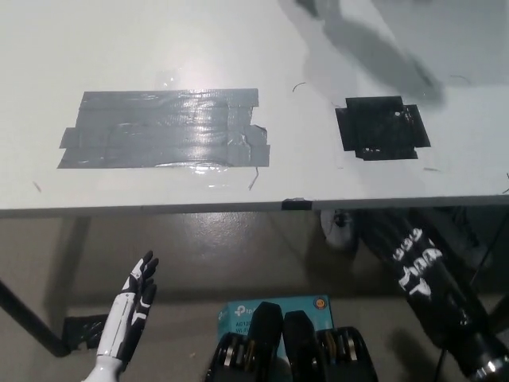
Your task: A grey duster is kept infront of the robot in the middle of the table and the robot extends its right arm to grab the duster, picks it up and hands it to a person
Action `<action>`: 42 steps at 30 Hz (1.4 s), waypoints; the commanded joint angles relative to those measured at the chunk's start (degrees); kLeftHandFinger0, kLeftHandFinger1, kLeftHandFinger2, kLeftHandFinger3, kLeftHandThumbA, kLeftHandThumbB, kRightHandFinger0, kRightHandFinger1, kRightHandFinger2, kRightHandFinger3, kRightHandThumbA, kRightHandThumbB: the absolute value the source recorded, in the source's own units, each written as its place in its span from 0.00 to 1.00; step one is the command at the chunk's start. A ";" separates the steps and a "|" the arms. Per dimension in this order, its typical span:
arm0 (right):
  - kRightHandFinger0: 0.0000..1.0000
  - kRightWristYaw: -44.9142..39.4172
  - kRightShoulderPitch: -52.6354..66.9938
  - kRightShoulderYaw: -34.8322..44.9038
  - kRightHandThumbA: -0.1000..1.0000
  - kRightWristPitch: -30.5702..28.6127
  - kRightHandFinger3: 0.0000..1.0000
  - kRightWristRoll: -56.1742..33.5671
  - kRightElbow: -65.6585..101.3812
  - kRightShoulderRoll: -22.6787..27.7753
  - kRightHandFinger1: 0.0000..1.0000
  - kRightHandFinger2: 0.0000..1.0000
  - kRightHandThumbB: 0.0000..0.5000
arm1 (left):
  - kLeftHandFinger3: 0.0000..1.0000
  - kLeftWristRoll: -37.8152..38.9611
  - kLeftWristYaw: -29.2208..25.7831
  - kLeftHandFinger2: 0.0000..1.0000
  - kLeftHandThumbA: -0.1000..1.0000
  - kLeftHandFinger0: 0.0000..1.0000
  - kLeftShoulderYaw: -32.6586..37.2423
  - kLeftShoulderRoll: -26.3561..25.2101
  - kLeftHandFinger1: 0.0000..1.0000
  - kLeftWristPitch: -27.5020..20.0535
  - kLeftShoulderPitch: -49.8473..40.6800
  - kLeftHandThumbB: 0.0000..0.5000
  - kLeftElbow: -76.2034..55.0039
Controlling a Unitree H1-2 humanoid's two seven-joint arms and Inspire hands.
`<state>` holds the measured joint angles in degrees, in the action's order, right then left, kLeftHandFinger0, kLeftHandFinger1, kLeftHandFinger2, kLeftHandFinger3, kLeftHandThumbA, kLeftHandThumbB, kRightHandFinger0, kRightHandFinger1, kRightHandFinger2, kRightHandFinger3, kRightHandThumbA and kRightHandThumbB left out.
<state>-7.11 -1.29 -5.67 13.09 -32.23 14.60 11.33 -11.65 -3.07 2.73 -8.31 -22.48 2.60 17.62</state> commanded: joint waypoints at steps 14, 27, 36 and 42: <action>1.00 -3.64 1.09 -0.98 0.96 -18.16 1.00 16.66 -16.17 -0.35 1.00 1.00 0.65 | 1.00 0.51 0.52 1.00 1.00 1.00 0.37 -0.60 1.00 -2.70 -1.98 0.71 -1.13; 1.00 -4.32 0.63 -2.54 0.99 -17.84 1.00 23.51 -17.45 1.14 1.00 1.00 0.73 | 1.00 0.51 0.05 1.00 1.00 1.00 0.43 -0.48 1.00 -4.43 -1.95 0.70 0.42; 1.00 -5.52 -0.49 -3.01 0.99 -16.93 1.00 24.84 -17.82 1.43 1.00 1.00 0.74 | 1.00 0.81 -0.12 1.00 1.00 1.00 0.20 -0.48 1.00 -4.43 -1.73 0.69 0.86; 1.00 -6.15 0.06 -3.22 0.99 -16.77 1.00 25.78 -17.65 1.36 1.00 1.00 0.75 | 1.00 0.97 -0.23 1.00 1.00 1.00 0.34 -0.46 1.00 -4.44 -2.74 0.71 0.78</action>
<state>-11.46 -0.43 -8.49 -2.47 -8.01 -3.86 11.98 -10.88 -3.08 3.01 -8.27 -24.79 0.72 18.83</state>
